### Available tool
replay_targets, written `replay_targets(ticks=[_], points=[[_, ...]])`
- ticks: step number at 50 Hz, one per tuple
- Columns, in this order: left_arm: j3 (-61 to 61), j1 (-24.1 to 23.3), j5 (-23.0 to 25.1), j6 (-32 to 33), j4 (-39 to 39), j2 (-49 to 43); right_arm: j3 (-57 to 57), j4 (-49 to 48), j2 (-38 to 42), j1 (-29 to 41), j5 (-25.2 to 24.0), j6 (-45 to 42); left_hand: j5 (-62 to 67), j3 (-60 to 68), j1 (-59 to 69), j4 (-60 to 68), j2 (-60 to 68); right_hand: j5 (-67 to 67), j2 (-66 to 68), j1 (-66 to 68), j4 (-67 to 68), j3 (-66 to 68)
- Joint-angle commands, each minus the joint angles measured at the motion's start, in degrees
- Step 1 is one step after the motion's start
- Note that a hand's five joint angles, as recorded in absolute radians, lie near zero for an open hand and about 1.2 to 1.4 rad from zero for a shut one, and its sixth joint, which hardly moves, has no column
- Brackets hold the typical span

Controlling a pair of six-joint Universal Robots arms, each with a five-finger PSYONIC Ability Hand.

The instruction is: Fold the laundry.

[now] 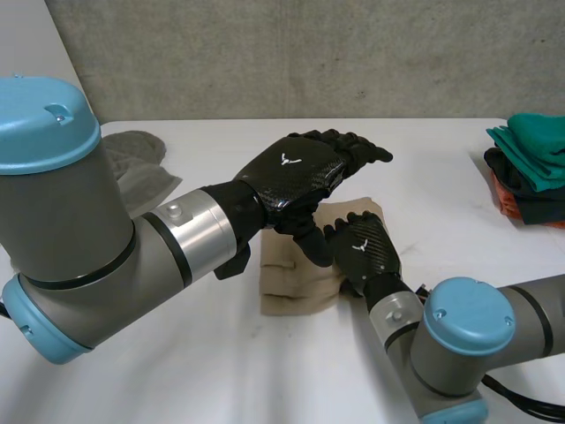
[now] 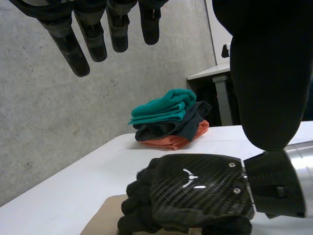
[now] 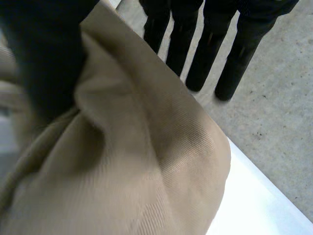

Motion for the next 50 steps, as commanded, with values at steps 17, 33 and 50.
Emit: replay_targets(ticks=[17,33,50], points=[[0.88,1.93,-0.09,0.00,0.97,3.42,-23.88,3.63,-7.04,-12.48,-3.53,7.04,-1.92,-0.86,0.93,-1.11,-1.30,38.40,31.57,33.77,32.08,31.88],[0.18,1.58,0.00,0.00,1.14,4.04,-47.00,8.38,-0.11,-40.78,-16.62,20.31,-1.92,-0.86,0.93,-1.11,-1.30,38.40,31.57,33.77,32.08,31.88],[-0.61,1.40,0.00,0.09,1.14,1.58,-49.03,7.59,23.01,-56.79,-43.34,21.55,-1.75,-0.69,1.10,-0.94,-1.13,38.40,31.57,33.77,32.08,31.88]])
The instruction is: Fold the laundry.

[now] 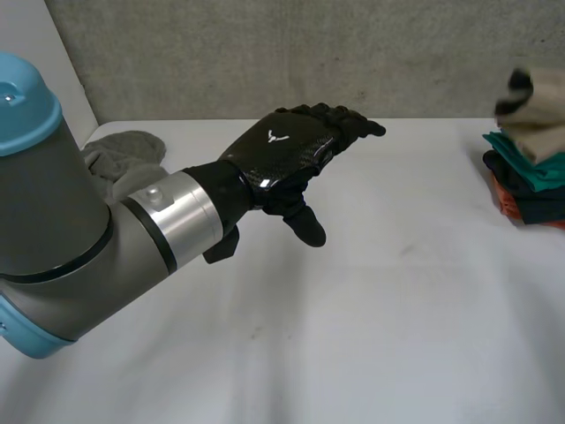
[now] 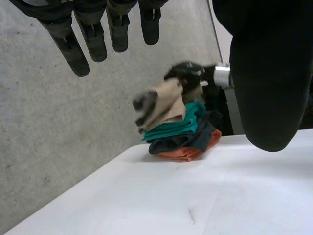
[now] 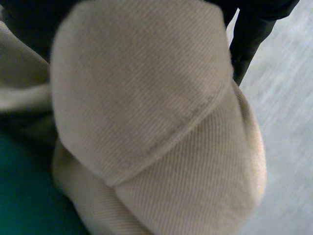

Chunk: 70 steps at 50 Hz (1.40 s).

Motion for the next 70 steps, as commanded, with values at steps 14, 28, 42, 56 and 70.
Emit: replay_targets(ticks=[14,28,42,56,70], points=[[0.03,-0.19,0.22,-0.15,0.09,-1.16,6.86,-2.27,0.36,-6.29,-9.82,-0.86,-1.75,-0.70,1.10,-0.94,-1.12,-54.18,-54.58,-44.92,-58.94,-56.70],[-0.14,-1.51,0.05,-0.24,0.27,0.94,15.12,19.24,-17.11,-8.65,3.97,-11.73,-1.75,-0.70,1.10,-0.94,-1.12,-54.18,-54.58,-44.92,-58.94,-56.70],[3.63,-1.07,-0.22,-0.50,1.49,6.74,17.66,18.23,-33.12,-4.55,24.47,-24.51,-1.75,-0.70,1.10,-0.94,-1.12,-54.18,-54.58,-44.92,-58.94,-56.70],[6.63,19.83,-13.58,2.13,2.02,6.49,53.43,-1.65,-50.54,18.83,4.16,-20.02,-2.60,-1.54,0.25,-1.78,-1.97,-54.18,-54.58,-44.92,-58.94,-56.70],[14.16,34.52,-12.53,28.84,10.89,-26.17,59.42,19.54,-36.57,29.48,9.34,-27.84,-2.64,-1.59,0.21,-1.83,-2.01,-54.18,-54.58,-44.92,-58.94,-56.70]])
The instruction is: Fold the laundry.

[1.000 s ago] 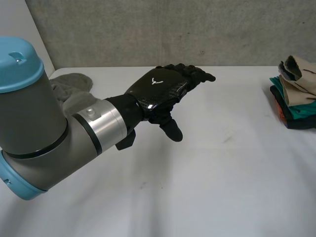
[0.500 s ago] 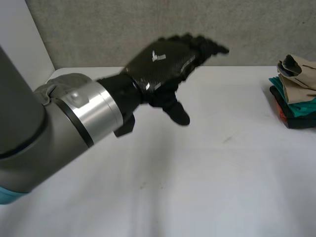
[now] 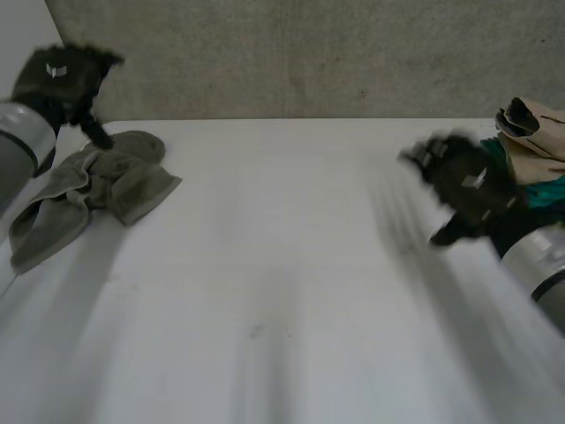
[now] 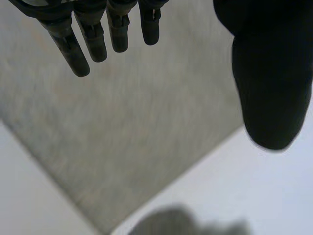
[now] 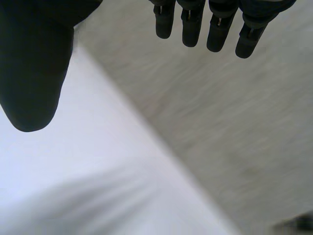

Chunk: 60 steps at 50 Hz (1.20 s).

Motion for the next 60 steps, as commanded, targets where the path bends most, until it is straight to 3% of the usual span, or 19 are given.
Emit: replay_targets(ticks=[1,10,17,18,22,23,28,34,41,46,50,53,54,55,57,60], points=[[7.53,4.92,1.75,12.22,6.77,-20.43,0.73,8.19,9.88,2.48,3.07,-4.57,-2.65,-1.58,0.21,-1.76,-1.93,-2.77,-2.28,-2.89,-2.40,-2.36],[19.22,8.97,4.65,12.75,9.68,-36.88,1.35,7.40,10.51,2.48,2.72,-5.10,-1.93,-0.86,0.93,-1.04,-1.21,-2.77,-2.28,-2.89,-2.40,-2.36],[22.21,9.06,13.87,12.23,13.10,-42.51,1.53,7.31,10.51,1.95,2.89,-5.02,3.94,5.00,6.80,4.82,4.66,-2.77,-2.28,-2.89,-2.40,-2.36],[22.21,8.97,14.75,12.23,13.19,-42.69,1.53,7.31,10.51,1.86,2.89,-5.02,7.62,8.69,10.48,8.51,8.34,-2.77,-2.28,-2.89,-2.40,-2.36],[21.51,7.83,16.34,12.23,14.07,-42.43,1.61,7.04,10.51,1.86,3.15,-4.40,67.19,68.25,70.04,68.07,67.91,-2.77,-2.28,-2.89,-2.40,-2.36],[20.99,6.96,15.21,12.05,15.20,-41.82,1.61,6.96,10.51,1.86,3.15,-4.31,67.35,68.42,70.21,68.24,68.07,-2.77,-2.28,-2.89,-2.40,-2.36],[13.79,4.05,10.46,7.14,17.76,-31.81,1.61,6.69,9.90,1.68,3.24,-4.31,67.35,68.42,70.21,68.24,68.07,-2.77,-2.28,-2.89,-2.40,-2.36],[0.96,-1.65,11.68,-5.60,21.63,-18.71,1.61,6.34,9.54,1.51,3.42,-4.31,67.35,68.42,70.21,68.24,68.07,-2.77,-2.28,-2.89,-2.40,-2.36],[-10.21,-15.71,13.26,-18.35,23.30,-5.08,1.70,6.34,9.37,0.89,3.68,-4.14,67.35,68.42,70.21,68.24,68.07,-2.77,-2.28,-2.89,-2.40,-2.36],[-11.36,-26.43,12.65,-21.61,23.39,-5.59,1.79,6.34,8.75,0.81,4.30,-3.96,67.35,68.42,70.21,68.24,68.07,-2.77,-2.28,-2.89,-2.40,-2.36],[-9.26,-35.74,11.77,-21.96,23.21,-11.82,1.70,6.34,8.49,0.37,4.56,-3.26,67.35,68.42,70.21,68.24,68.07,-2.77,-2.28,-2.89,-2.40,-2.36],[-7.24,-38.48,11.07,-21.96,23.04,-15.52,1.70,6.25,8.40,-1.21,5.79,-2.64,67.35,68.42,70.21,68.24,68.07,-2.77,-2.28,-2.89,-2.40,-2.36],[-6.01,-39.27,10.37,-21.96,22.78,-17.45,1.62,6.25,8.40,-1.56,6.23,-2.38,54.39,55.45,57.25,55.27,55.11,-2.77,-2.28,-2.89,-2.40,-2.36],[-5.30,-39.54,9.93,-21.96,22.51,-18.25,1.44,6.25,8.40,-2.26,6.93,-1.94,30.61,31.67,33.47,31.50,31.33,-2.77,-2.28,-2.89,-2.40,-2.36],[-5.21,-39.63,9.05,-21.70,21.81,-18.70,1.18,6.25,8.32,-2.71,7.98,-1.24,-1.29,-0.22,1.57,-0.40,-0.56,-2.77,-2.28,-2.89,-2.40,-2.36],[-6.00,-39.63,7.03,-21.08,19.53,-17.03,0.39,6.25,8.23,-3.76,10.09,0.43,-0.91,0.15,1.95,-0.03,-0.19,-2.77,-2.28,-2.89,-2.40,-2.36]])
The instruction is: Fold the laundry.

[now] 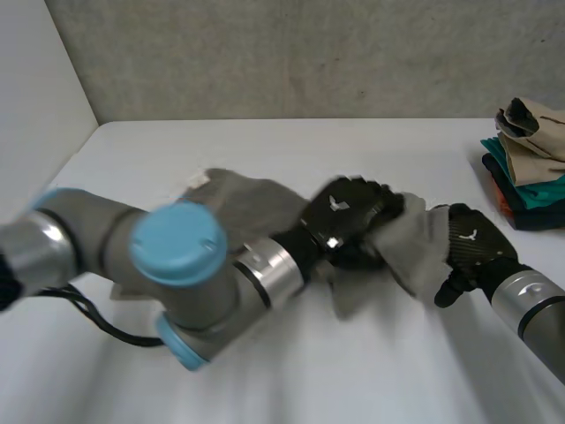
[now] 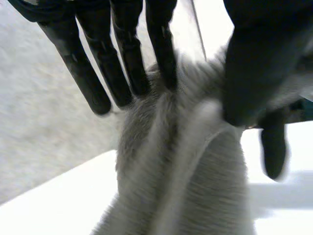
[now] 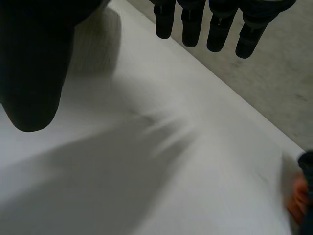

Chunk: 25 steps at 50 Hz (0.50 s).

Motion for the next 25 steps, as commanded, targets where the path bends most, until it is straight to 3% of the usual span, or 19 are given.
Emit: replay_targets(ticks=[1,5,10,18,25], points=[[0.82,-0.91,-3.86,1.46,-3.79,-0.63,-1.39,-0.02,-0.16,-2.64,4.18,3.07,-24.36,-24.18,-20.38,-24.95,-23.70,-2.77,-2.28,-2.89,-2.39,-2.36],[-1.98,1.28,-6.49,2.78,-7.66,5.51,-2.36,0.24,-0.60,-4.31,5.24,4.57,-24.03,-23.85,-20.05,-24.62,-23.37,-2.77,-2.28,-2.89,-2.39,-2.36],[-11.19,10.14,-11.33,5.85,-12.75,16.05,-3.24,0.94,-1.39,-4.75,5.07,5.01,-23.53,-23.35,-19.55,-24.12,-22.87,-2.77,-2.28,-2.89,-2.39,-2.36],[-25.10,21.67,-11.86,15.16,-13.73,23.28,-5.95,6.82,-6.66,-4.75,4.36,3.52,-21.34,-21.16,-17.36,-21.93,-20.68,-2.77,-2.28,-2.89,-2.39,-2.36],[-31.08,28.00,-11.77,23.95,-15.48,24.25,-13.95,20.70,-10.36,-4.66,4.01,-0.18,-17.80,-17.62,-13.82,-18.39,-17.14,-2.77,-2.28,-2.89,-2.39,-2.36]])
